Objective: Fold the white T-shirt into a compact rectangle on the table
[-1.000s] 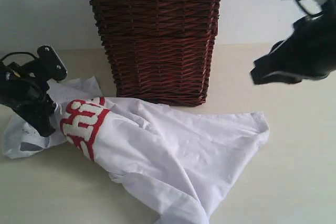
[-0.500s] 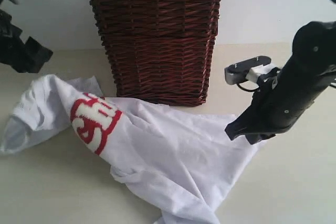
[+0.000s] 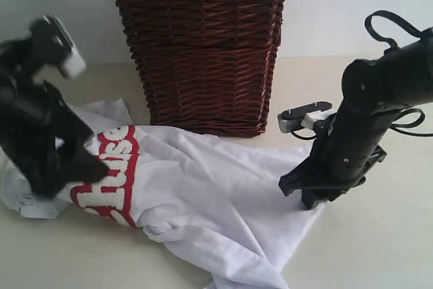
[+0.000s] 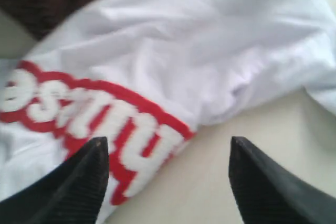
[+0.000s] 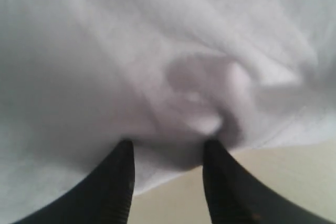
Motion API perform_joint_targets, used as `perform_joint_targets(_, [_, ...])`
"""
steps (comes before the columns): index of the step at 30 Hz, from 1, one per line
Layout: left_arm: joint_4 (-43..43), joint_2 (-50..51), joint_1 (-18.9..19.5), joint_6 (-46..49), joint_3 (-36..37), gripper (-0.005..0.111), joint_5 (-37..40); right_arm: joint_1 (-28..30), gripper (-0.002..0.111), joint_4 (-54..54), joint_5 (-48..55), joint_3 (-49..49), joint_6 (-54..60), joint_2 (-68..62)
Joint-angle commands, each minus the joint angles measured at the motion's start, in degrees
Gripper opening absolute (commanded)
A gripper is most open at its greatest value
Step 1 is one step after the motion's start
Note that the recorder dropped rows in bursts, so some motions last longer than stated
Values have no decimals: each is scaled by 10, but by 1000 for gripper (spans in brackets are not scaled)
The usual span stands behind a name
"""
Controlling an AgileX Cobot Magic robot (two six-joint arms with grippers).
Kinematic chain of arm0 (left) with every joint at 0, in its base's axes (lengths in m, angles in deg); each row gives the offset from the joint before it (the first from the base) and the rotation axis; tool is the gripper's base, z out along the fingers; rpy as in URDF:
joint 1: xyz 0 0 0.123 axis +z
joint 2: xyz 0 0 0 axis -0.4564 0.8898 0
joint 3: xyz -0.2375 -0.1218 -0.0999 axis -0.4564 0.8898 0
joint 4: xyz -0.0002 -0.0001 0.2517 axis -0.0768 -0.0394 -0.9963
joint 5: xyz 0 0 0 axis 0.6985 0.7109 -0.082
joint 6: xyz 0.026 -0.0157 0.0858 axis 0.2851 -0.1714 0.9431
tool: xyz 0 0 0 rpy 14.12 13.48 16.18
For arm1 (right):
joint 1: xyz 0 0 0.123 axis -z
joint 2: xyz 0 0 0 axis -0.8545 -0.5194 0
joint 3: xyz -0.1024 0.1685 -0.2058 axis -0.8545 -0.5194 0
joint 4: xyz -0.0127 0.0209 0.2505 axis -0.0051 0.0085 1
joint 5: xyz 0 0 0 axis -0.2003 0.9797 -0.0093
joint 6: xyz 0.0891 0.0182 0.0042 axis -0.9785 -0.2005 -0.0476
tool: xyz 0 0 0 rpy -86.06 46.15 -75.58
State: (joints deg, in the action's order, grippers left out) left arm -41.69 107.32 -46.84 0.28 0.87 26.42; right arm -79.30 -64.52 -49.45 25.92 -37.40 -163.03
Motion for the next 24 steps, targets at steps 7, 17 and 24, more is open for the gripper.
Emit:
perform_joint_targets(7, [-189, 24, -117, 84, 184, 68, -278, -24, 41, 262, 122, 28, 230, 110])
perform_joint_targets(17, [-186, 25, -84, 68, 200, 74, -423, -238, 52, 76, 58, -45, 113, 101])
perform_joint_targets(24, [-184, 25, -82, 68, 200, 74, -393, -266, 29, -179, 24, -46, -157, 46])
